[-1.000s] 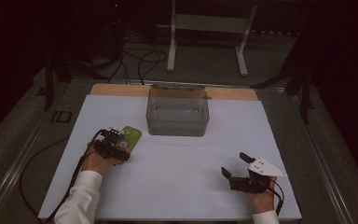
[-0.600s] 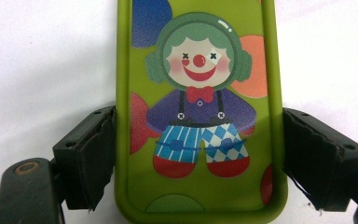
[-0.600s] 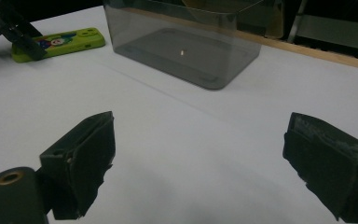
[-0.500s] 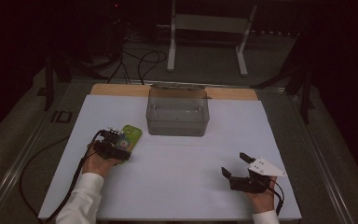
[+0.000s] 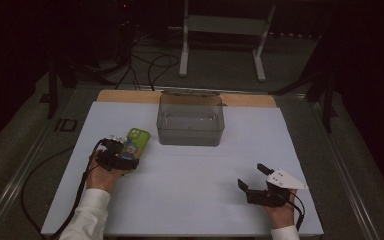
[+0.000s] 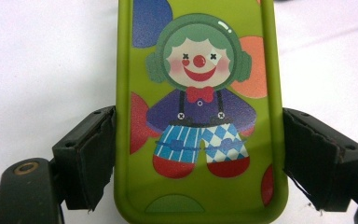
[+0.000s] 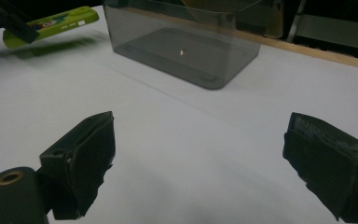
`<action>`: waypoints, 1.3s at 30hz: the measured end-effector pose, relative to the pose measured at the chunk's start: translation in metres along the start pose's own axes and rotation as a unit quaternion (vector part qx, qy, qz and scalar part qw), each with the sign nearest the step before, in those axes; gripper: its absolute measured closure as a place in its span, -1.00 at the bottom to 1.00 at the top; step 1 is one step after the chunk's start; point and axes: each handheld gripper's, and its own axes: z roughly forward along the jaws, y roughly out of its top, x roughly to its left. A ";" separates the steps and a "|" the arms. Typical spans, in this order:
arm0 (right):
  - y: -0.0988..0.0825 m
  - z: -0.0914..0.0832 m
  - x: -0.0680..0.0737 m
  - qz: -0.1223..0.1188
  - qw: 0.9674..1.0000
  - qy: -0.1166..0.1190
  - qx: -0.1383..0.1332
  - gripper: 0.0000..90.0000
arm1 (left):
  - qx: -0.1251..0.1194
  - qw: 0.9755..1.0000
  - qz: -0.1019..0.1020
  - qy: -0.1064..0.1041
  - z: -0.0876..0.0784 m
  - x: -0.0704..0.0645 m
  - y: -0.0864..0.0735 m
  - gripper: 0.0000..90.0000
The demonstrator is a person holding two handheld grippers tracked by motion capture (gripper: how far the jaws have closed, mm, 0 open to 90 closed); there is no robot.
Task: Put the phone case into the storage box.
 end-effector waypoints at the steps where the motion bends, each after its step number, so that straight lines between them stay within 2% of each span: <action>1: 0.000 0.000 0.000 0.000 1.000 0.000 0.000 -0.79 | -0.010 1.000 -0.005 -0.002 -0.003 -0.001 -0.001 -0.64; 6: 0.000 0.000 0.000 0.001 1.000 -0.002 0.002 -0.79 | -0.046 0.999 -0.013 -0.008 -0.012 -0.004 -0.002 -0.64; 14: 0.000 0.001 0.000 0.001 1.000 -0.003 0.005 -0.79 | -0.095 0.995 -0.012 -0.010 -0.022 -0.010 -0.005 -0.64; 15: 0.000 0.001 0.000 0.001 1.000 -0.003 0.005 -0.79 | -0.095 0.995 -0.012 -0.010 -0.022 -0.010 -0.005 -0.64; 23: -0.001 0.002 0.000 0.004 1.000 -0.001 0.007 -0.79 | -0.144 0.990 -0.007 -0.011 -0.030 -0.017 -0.012 -0.64; 26: 0.000 0.002 0.001 0.004 1.000 0.001 0.006 -0.79 | -0.168 0.986 -0.007 -0.017 -0.033 -0.018 -0.014 -0.64; 30: 0.000 0.002 0.001 0.005 1.000 0.003 0.005 -0.79 | -0.188 0.982 0.008 -0.019 -0.035 -0.023 -0.016 -0.64; 33: 0.000 0.002 0.000 0.006 1.000 0.004 0.005 -0.79 | -0.188 0.982 0.008 -0.019 -0.035 -0.023 -0.016 -0.64; 34: 0.000 0.002 0.000 0.006 1.000 0.004 0.005 -0.79 | -0.200 0.980 0.017 -0.021 -0.037 -0.027 -0.017 -0.64; 37: 0.001 0.002 0.001 0.021 1.000 0.014 -0.001 -0.79 | -0.212 0.977 0.021 -0.021 -0.040 -0.030 -0.018 -0.64; 39: 0.002 0.004 0.003 0.018 1.000 0.012 -0.001 -0.79 | -0.216 0.976 0.023 -0.023 -0.042 -0.031 -0.017 -0.64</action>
